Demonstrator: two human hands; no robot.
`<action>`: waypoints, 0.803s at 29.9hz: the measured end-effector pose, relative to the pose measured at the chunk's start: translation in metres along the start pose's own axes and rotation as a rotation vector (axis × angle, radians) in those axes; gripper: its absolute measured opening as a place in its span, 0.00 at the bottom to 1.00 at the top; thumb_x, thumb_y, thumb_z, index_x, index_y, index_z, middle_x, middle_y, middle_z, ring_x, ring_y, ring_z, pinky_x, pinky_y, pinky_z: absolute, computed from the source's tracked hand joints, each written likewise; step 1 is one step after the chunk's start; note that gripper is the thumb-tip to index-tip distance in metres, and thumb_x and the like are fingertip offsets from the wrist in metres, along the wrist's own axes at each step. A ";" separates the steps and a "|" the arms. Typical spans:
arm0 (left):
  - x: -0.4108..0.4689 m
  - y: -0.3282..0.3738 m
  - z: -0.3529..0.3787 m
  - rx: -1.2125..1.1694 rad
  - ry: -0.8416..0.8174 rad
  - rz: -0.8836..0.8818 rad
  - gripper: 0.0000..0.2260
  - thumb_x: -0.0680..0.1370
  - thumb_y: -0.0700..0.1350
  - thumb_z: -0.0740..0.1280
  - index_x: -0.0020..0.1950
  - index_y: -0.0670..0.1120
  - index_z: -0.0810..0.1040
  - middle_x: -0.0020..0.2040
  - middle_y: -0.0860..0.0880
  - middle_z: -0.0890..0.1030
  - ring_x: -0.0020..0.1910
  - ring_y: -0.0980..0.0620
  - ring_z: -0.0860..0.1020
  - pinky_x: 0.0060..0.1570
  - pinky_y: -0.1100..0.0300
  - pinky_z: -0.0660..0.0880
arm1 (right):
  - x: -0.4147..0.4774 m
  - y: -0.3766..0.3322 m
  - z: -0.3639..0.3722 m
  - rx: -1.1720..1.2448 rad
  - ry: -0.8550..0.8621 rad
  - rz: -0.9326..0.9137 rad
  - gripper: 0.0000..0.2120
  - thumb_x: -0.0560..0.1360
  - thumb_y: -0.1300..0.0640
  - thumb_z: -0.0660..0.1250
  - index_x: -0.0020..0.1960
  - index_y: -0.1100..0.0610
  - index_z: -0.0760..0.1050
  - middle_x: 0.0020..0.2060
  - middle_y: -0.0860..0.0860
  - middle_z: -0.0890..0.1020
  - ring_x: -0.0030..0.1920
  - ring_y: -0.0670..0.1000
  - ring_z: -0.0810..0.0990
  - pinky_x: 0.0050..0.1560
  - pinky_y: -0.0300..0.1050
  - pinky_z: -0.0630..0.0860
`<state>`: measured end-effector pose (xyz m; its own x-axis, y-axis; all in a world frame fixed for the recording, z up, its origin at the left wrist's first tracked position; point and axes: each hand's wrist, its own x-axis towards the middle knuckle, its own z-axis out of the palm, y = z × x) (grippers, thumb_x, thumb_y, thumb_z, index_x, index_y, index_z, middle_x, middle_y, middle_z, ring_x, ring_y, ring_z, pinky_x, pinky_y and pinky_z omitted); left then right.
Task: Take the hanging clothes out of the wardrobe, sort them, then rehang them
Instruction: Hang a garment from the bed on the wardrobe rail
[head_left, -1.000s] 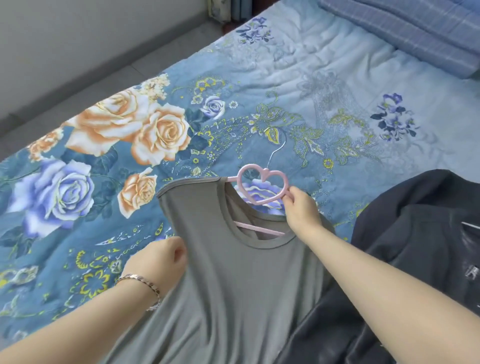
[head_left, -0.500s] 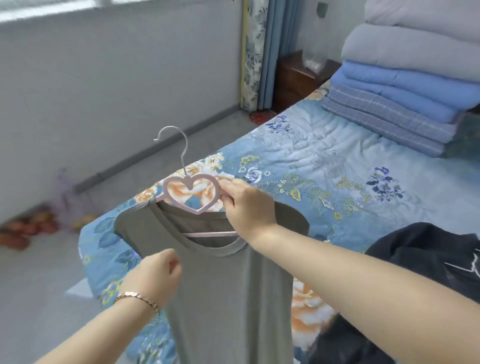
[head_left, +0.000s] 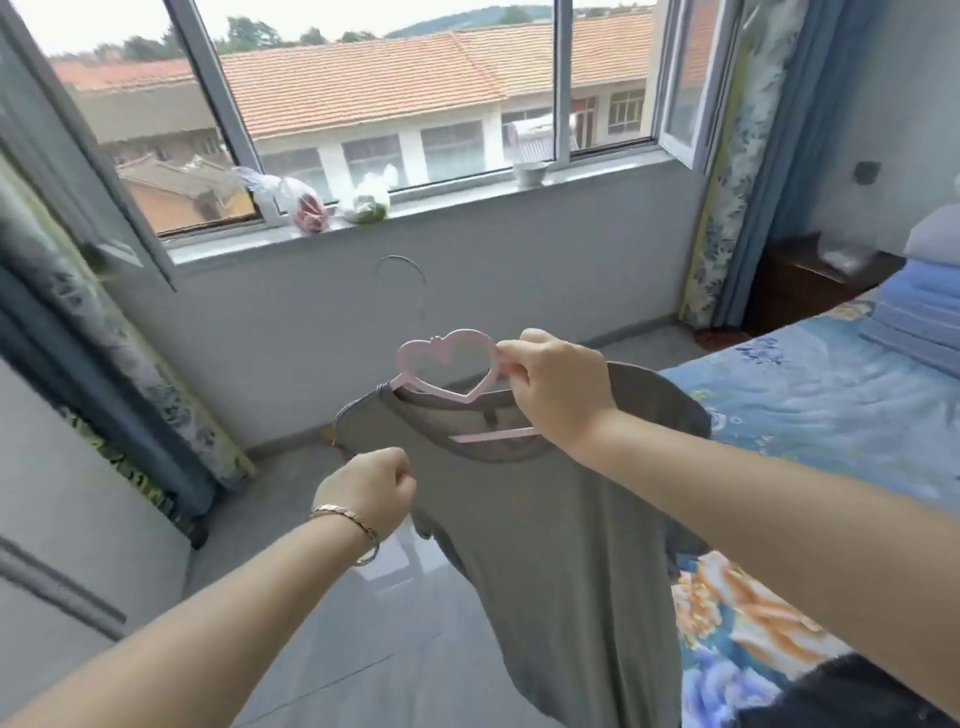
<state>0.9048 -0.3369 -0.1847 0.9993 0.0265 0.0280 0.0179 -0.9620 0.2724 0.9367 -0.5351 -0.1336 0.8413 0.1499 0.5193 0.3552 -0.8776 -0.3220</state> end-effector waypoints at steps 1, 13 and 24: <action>-0.020 -0.021 -0.018 0.001 0.017 -0.040 0.07 0.76 0.43 0.58 0.39 0.51 0.73 0.40 0.52 0.76 0.42 0.47 0.76 0.37 0.61 0.67 | -0.001 -0.028 -0.007 0.007 -0.004 -0.032 0.11 0.78 0.58 0.58 0.49 0.51 0.80 0.37 0.48 0.70 0.36 0.52 0.69 0.28 0.39 0.56; -0.258 -0.140 -0.162 0.010 0.323 -0.565 0.09 0.77 0.43 0.59 0.50 0.47 0.79 0.50 0.46 0.81 0.50 0.45 0.78 0.48 0.56 0.73 | -0.044 -0.255 -0.059 0.284 -0.741 -0.353 0.20 0.79 0.55 0.59 0.28 0.55 0.67 0.26 0.49 0.73 0.27 0.46 0.68 0.31 0.40 0.65; -0.502 -0.125 -0.182 0.023 0.408 -1.094 0.09 0.77 0.43 0.59 0.48 0.47 0.79 0.46 0.48 0.80 0.48 0.46 0.78 0.49 0.57 0.74 | -0.180 -0.394 -0.138 0.796 -1.245 -0.807 0.06 0.79 0.63 0.58 0.45 0.58 0.72 0.29 0.50 0.75 0.29 0.46 0.73 0.29 0.29 0.71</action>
<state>0.3942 -0.1811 -0.0579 0.3658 0.9256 0.0972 0.8674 -0.3769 0.3249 0.5892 -0.2794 0.0084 0.0036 0.9995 -0.0329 0.6015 -0.0284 -0.7983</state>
